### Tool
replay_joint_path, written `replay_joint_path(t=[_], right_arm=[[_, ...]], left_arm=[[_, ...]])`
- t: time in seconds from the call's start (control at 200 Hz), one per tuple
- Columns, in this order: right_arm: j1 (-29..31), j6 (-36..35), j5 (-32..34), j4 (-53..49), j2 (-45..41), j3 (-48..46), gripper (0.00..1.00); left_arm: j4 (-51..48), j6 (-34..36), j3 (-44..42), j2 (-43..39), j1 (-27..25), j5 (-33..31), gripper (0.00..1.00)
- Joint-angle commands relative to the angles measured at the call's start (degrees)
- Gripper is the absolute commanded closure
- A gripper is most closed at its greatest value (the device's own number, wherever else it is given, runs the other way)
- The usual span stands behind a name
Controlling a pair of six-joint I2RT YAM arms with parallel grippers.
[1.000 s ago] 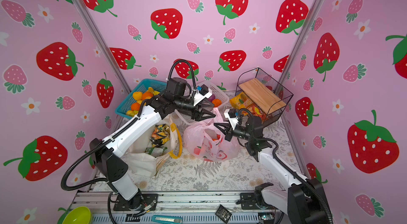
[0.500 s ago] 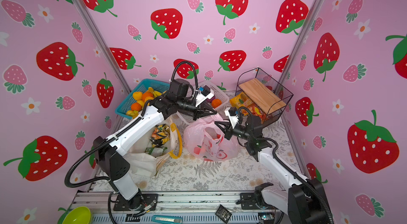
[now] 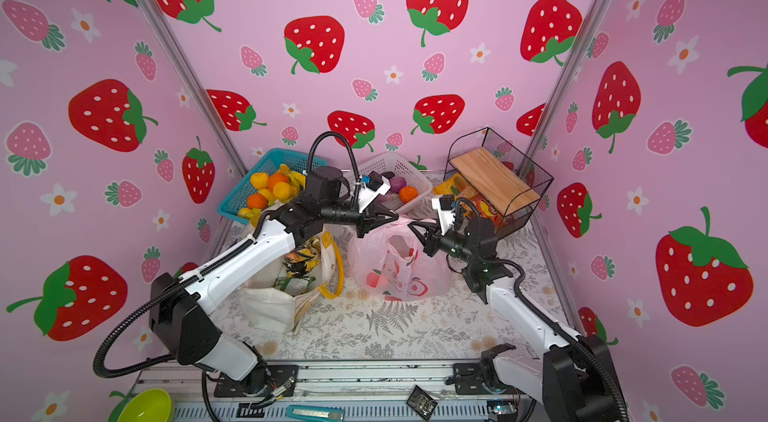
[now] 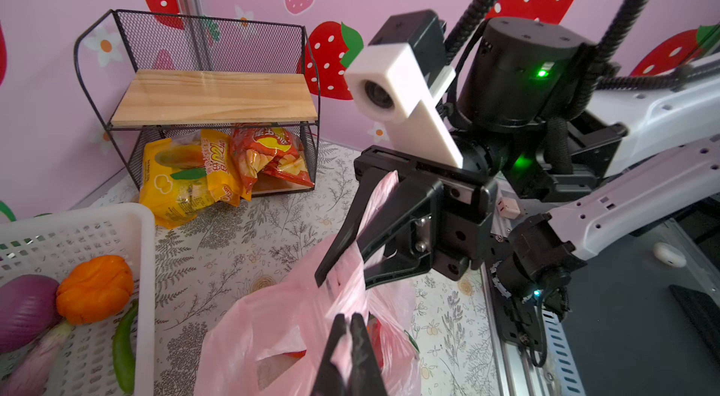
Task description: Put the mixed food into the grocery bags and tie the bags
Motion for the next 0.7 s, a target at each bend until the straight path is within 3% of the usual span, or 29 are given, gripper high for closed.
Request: replay_joint_path(t=[0.0,0.31,0.695], right_arm=[[-0.15,6.05,2.61,5.80,0.99,-0.79,0.90],[-0.15,7.91,0.80,7.69,2.95,-1.19,0.84],[-0.94,7.85,1.82,2.87,2.23,-0.59,0.79]], left_arm=[[7.09,-1.67,-4.03,-1.70,-1.70,-3.91,1.00],[12.65,-2.05,-10.45,0.08,-5.19,-12.73,1.00],[14.21,-2.03,-11.04,1.80,-5.87,-14.08,1.00]])
